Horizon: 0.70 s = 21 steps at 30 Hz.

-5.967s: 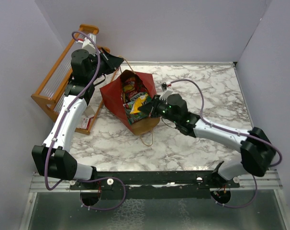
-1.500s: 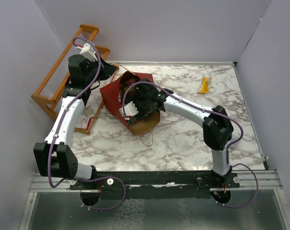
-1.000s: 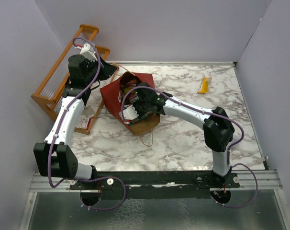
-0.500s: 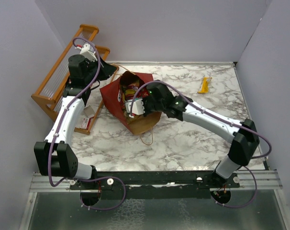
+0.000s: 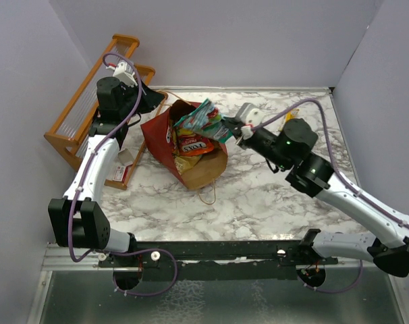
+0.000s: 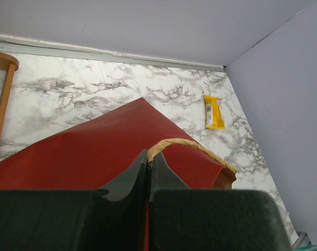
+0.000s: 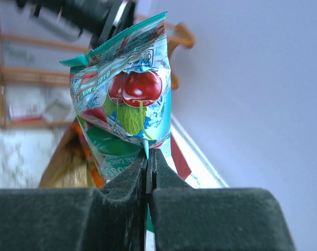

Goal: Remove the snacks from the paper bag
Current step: Take out the snack from the paper bag, then place the snack at the center of the board.

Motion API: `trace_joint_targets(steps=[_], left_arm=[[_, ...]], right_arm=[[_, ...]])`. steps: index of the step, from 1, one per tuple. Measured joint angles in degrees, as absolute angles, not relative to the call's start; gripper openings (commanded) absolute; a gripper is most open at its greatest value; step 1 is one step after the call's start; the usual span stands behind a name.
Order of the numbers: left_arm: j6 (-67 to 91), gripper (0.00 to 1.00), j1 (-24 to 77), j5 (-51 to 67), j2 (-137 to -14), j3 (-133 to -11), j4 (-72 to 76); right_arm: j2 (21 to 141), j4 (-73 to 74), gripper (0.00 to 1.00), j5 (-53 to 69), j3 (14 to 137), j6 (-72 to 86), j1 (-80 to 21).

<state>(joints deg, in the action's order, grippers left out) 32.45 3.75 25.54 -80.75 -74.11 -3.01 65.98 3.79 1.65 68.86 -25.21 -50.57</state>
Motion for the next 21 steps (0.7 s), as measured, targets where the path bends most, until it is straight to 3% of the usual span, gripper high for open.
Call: trace_joint_targets(steps=[5,12,15,21], left_arm=[[32.4,0.0,3.7,25.5,-80.8,-74.1,-3.0],[32.4,0.0,3.7,25.5,-80.8,-74.1,-3.0],[32.4,0.0,3.7,25.5,-80.8,-74.1,-3.0],[32.4,0.0,3.7,25.5,-80.8,-74.1,-3.0]], right_arm=[[59.8,-4.2,0.01,-8.7,67.7,-18.4,-50.6],[58.6,-18.8,0.01,-35.8,57.9,-19.8,-47.6],[60.7,-14.3,0.01,-37.1,55.4,-14.1,-39.1],[68.9,-4.4,0.01,-28.2,53.9,-0.1,-20.9]])
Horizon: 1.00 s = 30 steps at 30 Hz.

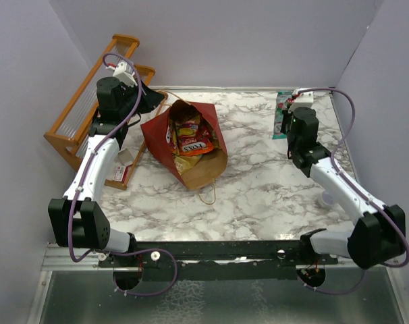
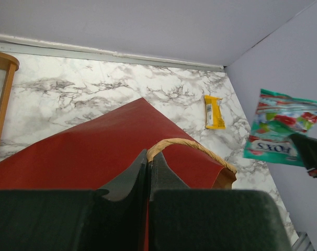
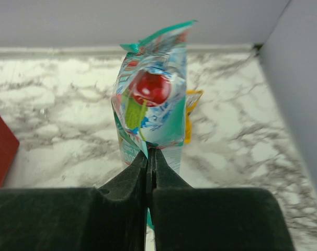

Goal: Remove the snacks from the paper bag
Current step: Place the snack at the center of the board.

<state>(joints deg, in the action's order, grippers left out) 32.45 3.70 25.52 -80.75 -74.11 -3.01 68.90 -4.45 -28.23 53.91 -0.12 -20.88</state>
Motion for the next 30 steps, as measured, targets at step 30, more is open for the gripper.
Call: trace_joint_targets(steps=[30], left_arm=[[33.1,0.0,3.5,26.5,-81.4,-73.8,-2.2]], right_arm=[[124.0,-4.3,0.08,18.0,83.2,32.4,4.4]])
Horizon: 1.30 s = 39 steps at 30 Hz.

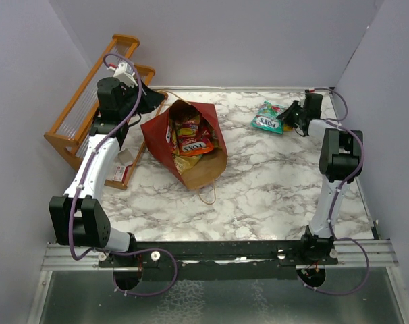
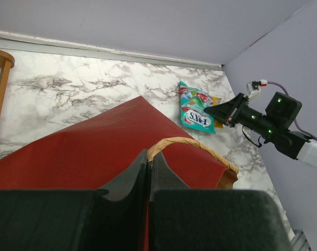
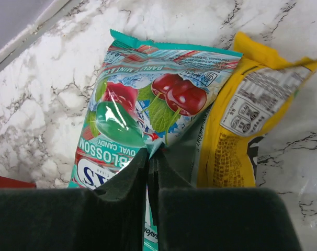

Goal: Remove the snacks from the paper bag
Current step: Place the snack at the center of the board, then take out the snack from the paper bag.

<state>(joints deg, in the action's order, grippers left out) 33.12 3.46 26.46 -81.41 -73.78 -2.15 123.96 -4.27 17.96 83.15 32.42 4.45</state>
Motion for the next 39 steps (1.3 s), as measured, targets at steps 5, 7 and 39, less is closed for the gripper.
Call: trace_joint_targets(steps=[5,7,39], left_arm=[[33.1,0.0,3.4,26.5,-81.5,-73.6,-2.0],[33.2,0.0,3.4,26.5,-81.5,-73.6,-2.0],[33.5,0.0,3.4,26.6,-81.5,-73.5,-1.7]], right_arm=[[124.6,-3.7,0.25,19.0,84.1,30.8,4.8],[124.6,-3.2,0.33,19.1,84.9,29.7,4.8],[69.2,-18.1,0.64,27.7,42.9,12.1,-31.4]])
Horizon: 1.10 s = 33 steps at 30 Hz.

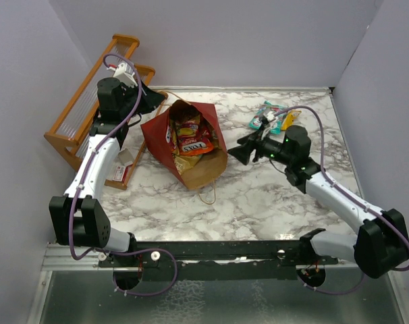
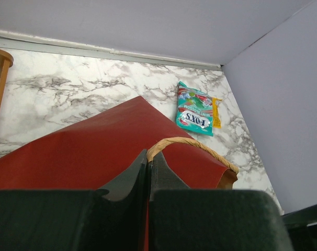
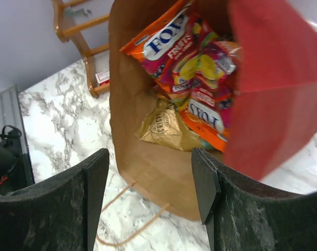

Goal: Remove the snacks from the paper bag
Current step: Take out the snack from the paper bag.

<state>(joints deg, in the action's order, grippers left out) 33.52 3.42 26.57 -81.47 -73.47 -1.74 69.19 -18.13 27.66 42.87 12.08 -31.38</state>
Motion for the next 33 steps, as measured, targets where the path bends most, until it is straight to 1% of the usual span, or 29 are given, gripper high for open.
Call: trace_joint_targets(steps=[1,2,5,7,8,9,10,12,15,18,21,26,27,29,30,33], left_arm=[[33.5,0.0,3.4,26.6,-81.5,-73.5,-1.8],[33.5,0.0,3.4,26.6,-81.5,-73.5,-1.8],[33.5,0.0,3.4,26.6,-81.5,-73.5,-1.8],[33.5,0.0,3.4,26.5,-81.5,-73.5,-1.8],[33.5,0.0,3.4,26.6,-81.5,-73.5,-1.8],[33.5,0.0,3.4,26.6,-81.5,-73.5,-1.8],[33.5,0.0,3.4,26.5,-81.5,-73.5,-1.8],[33.5,0.0,3.4,26.6,-81.5,-73.5,-1.8],[33.5,0.0,3.4,26.5,-81.5,-73.5,-1.8],[33.5,0.0,3.4,26.5,-81.5,-73.5,-1.8],[33.3,0.0,3.4,26.5,-81.5,-73.5,-1.8],[33.3,0.0,3.4,26.5,-81.5,-73.5,-1.8],[33.3,0.0,3.4,26.5,-81.5,-73.5,-1.8],[33.3,0.0,3.4,26.6,-81.5,-73.5,-1.8],[33.3,0.0,3.4,26.6,-81.5,-73.5,-1.8],[33.3,0.0,3.4,26.6,-81.5,-73.5,-1.8]], right_arm=[[70.0,-18.7,0.64,25.6,43.1,11.2,-34.0],[72.2,-19.2,0.64,21.7,44.0,9.6,-38.1],[79.4,-19.0,0.64,12.3,48.6,6.2,-45.8],[84.2,-18.5,0.65,6.3,52.2,4.3,-49.2],[87.4,-17.8,0.66,2.5,54.8,3.3,-51.1],[89.5,-17.5,0.7,-0.5,56.9,2.7,-52.1],[91.2,-17.2,0.74,-3.0,58.5,2.6,-52.6],[95.4,-16.6,0.76,-10.4,62.8,2.5,-52.9],[99.9,-16.1,0.76,-17.2,67.4,2.2,-52.8],[103.7,-15.5,0.77,-20.8,71.3,2.3,-52.3],[106.8,-15.4,0.82,-23.4,73.8,3.3,-52.4],[110.7,-15.6,0.82,-26.9,75.4,4.1,-52.4],[111.5,-15.7,0.81,-27.3,75.6,4.3,-52.4],[113.1,-16.4,0.75,-28.1,75.9,4.3,-52.4],[113.6,-16.7,0.69,-28.3,75.9,4.3,-52.4],[115.2,-18.3,0.43,-28.5,75.9,4.0,-52.4]])
